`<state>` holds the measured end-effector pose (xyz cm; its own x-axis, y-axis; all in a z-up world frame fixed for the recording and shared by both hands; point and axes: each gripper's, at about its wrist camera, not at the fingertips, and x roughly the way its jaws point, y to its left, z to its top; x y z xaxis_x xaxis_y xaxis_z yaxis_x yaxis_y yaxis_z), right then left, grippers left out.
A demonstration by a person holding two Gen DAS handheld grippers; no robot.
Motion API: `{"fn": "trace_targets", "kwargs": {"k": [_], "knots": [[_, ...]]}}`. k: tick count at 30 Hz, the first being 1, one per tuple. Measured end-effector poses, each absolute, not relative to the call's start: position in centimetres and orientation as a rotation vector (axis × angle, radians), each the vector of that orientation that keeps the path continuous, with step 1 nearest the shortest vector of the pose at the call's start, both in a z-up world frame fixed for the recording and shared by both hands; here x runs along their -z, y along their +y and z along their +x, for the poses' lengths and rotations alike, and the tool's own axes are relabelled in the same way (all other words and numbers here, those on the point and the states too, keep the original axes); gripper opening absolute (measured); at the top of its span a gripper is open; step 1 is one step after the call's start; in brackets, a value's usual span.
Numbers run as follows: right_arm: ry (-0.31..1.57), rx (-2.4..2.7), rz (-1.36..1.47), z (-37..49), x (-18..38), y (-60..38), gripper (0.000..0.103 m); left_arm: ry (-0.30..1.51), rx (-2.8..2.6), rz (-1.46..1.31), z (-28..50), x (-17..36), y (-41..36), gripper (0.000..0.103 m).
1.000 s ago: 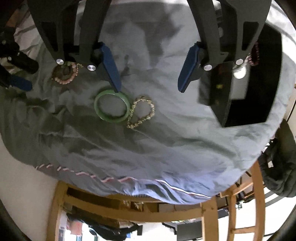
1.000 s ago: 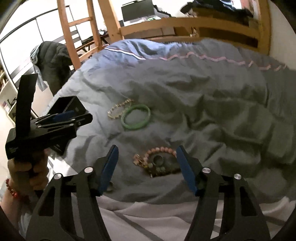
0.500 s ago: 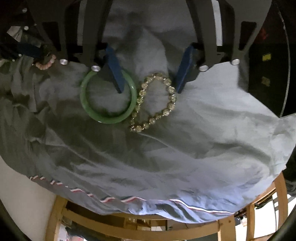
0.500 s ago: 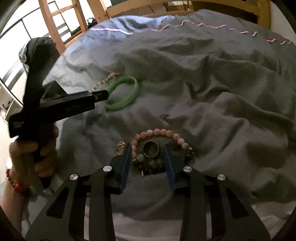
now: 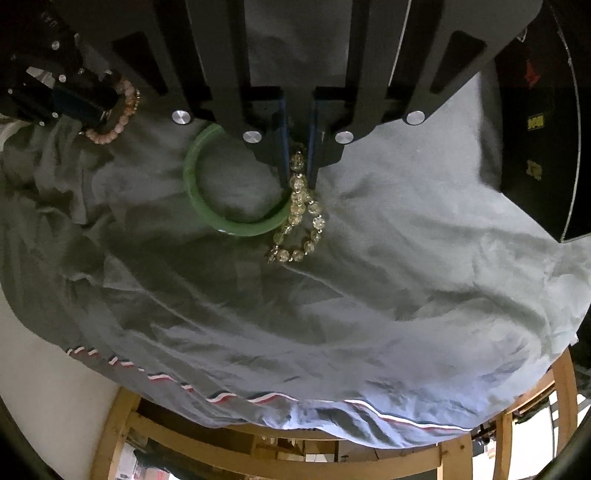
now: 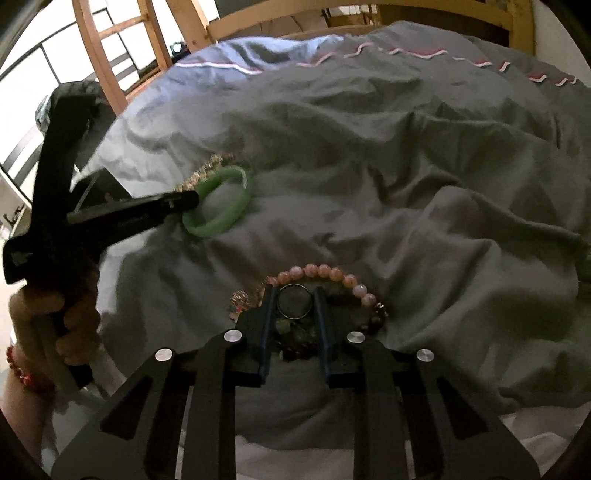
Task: Organize jewelry
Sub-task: 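Grasp the gold crystal bracelet with left tool while right tool grasps silver ring, then carry the crystal bracelet and silver ring over the black box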
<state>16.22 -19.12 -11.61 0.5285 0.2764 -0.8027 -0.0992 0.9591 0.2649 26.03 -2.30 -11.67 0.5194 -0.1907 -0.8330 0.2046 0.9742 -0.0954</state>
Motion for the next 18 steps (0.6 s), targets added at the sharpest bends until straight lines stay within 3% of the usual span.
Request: {"fn": "trace_targets", "kwargs": {"k": [18], "knots": [[0.942,-0.225,0.202,16.1,10.1,-19.2,0.021,0.888,0.269,-0.015,24.1,6.4,-2.1,0.008]]}}
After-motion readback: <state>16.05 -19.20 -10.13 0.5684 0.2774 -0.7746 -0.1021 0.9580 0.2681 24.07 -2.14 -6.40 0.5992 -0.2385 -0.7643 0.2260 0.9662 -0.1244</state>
